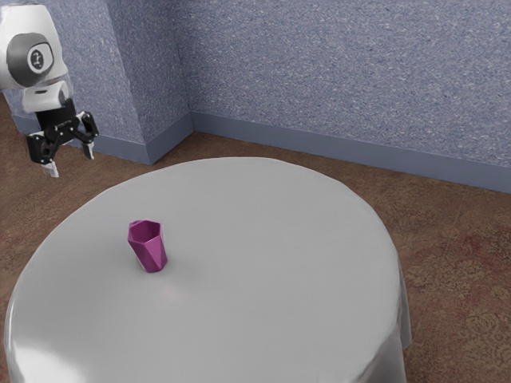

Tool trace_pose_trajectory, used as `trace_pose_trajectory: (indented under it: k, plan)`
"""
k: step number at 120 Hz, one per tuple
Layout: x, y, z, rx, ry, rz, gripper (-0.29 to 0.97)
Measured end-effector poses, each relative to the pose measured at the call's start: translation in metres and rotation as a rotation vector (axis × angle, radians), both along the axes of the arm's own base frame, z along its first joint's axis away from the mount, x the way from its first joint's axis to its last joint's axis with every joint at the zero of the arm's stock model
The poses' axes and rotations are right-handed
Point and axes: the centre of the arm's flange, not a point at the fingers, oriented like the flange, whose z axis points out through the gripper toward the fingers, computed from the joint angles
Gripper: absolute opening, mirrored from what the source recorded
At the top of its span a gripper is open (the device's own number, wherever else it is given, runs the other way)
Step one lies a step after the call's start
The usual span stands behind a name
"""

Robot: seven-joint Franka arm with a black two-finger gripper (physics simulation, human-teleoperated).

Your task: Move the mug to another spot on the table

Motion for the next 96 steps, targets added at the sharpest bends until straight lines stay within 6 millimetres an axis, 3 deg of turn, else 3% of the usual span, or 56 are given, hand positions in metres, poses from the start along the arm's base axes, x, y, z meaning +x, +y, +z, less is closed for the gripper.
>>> trace_pose_trajectory:
  k: [12,19,47,76,96]
  plan:
    - [0.032,-0.056,-0.021,-0.024,0.001,-0.191,0.68]
    - [0.040,-0.067,-0.029,-0.039,-0.007,-0.252,0.68]
    - [0.057,-0.059,-0.067,-0.079,-0.021,-0.370,0.68]
    - [0.059,-0.021,-0.116,-0.182,-0.038,-0.360,0.68]
    - [0.062,-0.014,-0.155,-0.259,-0.029,-0.351,0.68]
